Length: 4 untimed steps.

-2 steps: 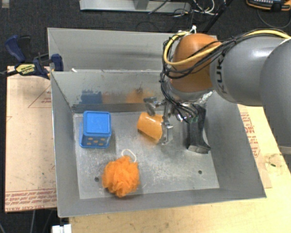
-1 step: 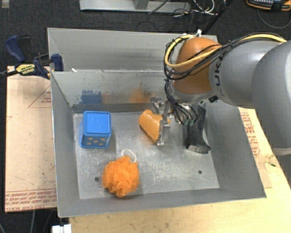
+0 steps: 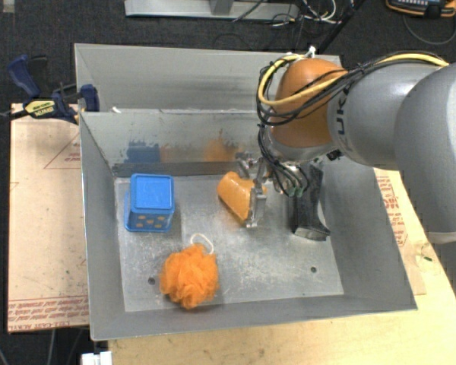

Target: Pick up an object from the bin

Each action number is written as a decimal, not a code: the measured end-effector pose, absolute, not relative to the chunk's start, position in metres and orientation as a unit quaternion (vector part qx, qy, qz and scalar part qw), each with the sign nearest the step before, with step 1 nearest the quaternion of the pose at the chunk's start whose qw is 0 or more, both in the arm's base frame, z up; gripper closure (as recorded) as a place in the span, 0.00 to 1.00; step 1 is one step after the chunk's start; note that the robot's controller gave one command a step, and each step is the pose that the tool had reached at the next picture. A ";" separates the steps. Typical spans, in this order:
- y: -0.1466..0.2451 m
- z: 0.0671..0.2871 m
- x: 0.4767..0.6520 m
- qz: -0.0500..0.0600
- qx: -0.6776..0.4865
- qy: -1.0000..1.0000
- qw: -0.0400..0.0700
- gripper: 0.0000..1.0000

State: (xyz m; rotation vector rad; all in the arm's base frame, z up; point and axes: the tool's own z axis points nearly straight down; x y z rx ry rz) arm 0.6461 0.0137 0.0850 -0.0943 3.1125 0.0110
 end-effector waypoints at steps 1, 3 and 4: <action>0.014 0.087 0.646 0.004 -0.030 0.999 0.015 1.00; 0.014 0.098 0.645 0.003 -0.031 0.999 0.014 1.00; 0.013 0.116 0.645 0.003 -0.031 0.999 0.015 1.00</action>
Offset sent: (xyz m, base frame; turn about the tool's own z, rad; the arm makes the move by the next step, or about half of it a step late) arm 0.0000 0.0000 0.0132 0.0000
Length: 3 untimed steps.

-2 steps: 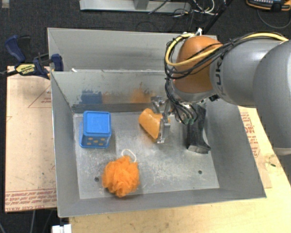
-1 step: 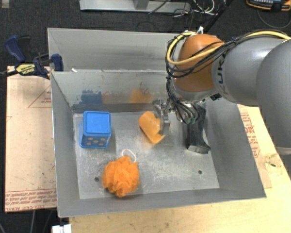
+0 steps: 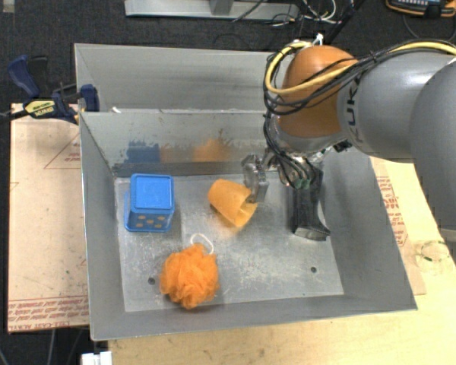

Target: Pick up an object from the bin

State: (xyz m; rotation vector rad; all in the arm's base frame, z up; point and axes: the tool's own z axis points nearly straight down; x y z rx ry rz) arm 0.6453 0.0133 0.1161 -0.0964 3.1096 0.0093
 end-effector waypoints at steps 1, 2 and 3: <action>0.014 0.135 0.643 0.003 -0.031 0.999 0.012 1.00; 0.014 0.154 0.644 0.003 -0.032 0.999 0.014 1.00; 0.014 0.165 0.646 0.003 -0.032 0.999 0.017 1.00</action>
Offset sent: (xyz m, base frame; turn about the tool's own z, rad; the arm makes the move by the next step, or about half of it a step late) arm 0.0001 0.0000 0.0371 0.0000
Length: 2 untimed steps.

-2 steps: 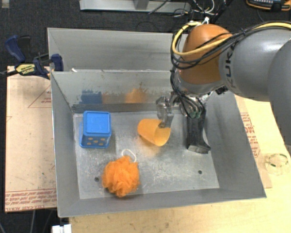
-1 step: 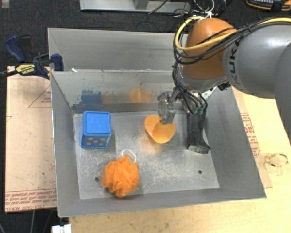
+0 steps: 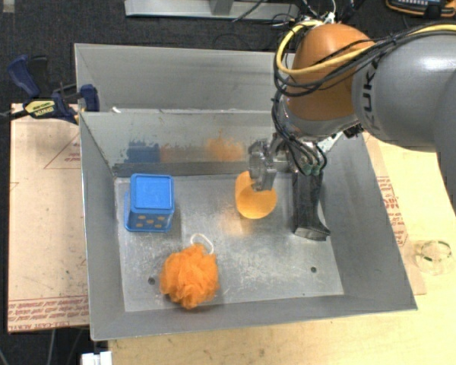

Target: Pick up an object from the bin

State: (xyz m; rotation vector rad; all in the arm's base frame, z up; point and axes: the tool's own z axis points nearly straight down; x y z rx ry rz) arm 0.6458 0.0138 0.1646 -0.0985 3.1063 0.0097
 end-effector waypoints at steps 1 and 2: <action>0.014 0.169 0.646 0.003 -0.032 0.999 0.016 1.00; 0.014 0.174 0.645 0.003 -0.032 0.999 0.015 1.00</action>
Offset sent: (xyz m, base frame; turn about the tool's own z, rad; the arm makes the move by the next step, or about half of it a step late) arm 0.0000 0.0001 0.0324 0.0000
